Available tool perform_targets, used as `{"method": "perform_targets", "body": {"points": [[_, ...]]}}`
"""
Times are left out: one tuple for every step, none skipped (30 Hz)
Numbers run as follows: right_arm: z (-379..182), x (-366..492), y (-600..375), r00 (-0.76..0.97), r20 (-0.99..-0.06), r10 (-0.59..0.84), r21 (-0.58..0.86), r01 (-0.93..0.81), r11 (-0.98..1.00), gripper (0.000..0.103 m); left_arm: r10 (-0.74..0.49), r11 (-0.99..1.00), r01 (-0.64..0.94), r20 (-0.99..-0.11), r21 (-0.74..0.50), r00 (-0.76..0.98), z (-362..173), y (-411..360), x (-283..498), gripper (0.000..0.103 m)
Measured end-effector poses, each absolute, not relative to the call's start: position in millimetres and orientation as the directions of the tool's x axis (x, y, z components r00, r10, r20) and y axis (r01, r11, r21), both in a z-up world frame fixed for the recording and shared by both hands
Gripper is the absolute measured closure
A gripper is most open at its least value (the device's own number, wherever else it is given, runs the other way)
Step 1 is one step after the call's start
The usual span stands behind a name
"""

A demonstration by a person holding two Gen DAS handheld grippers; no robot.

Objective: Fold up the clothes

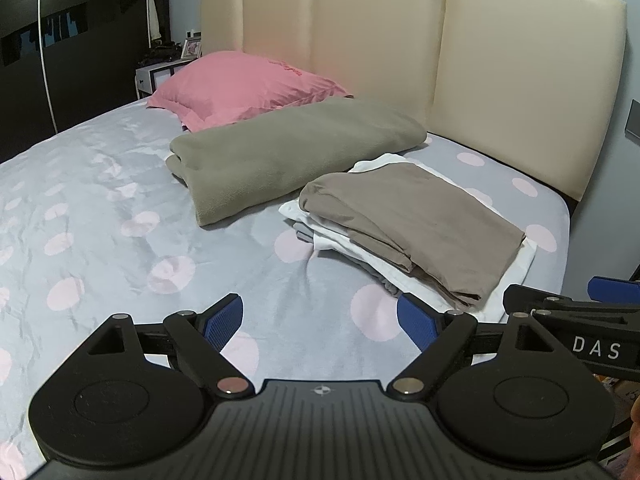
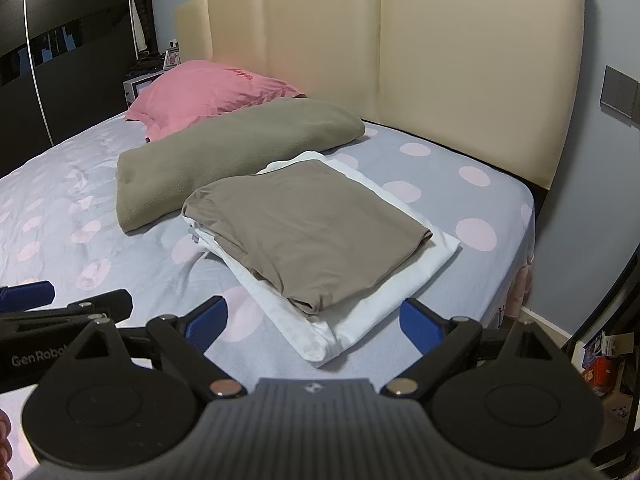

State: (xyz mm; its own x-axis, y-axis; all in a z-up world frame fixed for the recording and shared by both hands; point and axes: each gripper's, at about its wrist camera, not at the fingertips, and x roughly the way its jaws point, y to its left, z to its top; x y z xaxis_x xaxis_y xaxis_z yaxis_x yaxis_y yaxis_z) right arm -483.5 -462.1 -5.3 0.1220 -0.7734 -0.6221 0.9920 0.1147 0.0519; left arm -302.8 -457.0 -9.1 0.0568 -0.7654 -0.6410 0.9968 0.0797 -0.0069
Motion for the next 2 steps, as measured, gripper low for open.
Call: {"method": "perform_targets", "body": {"points": [[-5.2, -484.0, -462.0, 0.123, -0.621, -0.774, 0.052, 0.992, 0.115, 0.009, -0.766, 0.081, 0.997, -0.640, -0.006, 0.058, -9.0, -456.5, -303.1, 0.018], [-5.0, -484.3, -461.8, 0.123, -0.621, -0.774, 0.052, 0.992, 0.116, 0.009, -0.767, 0.082, 0.997, -0.639, -0.006, 0.059, -8.9, -456.3, -303.3, 0.018]]}}
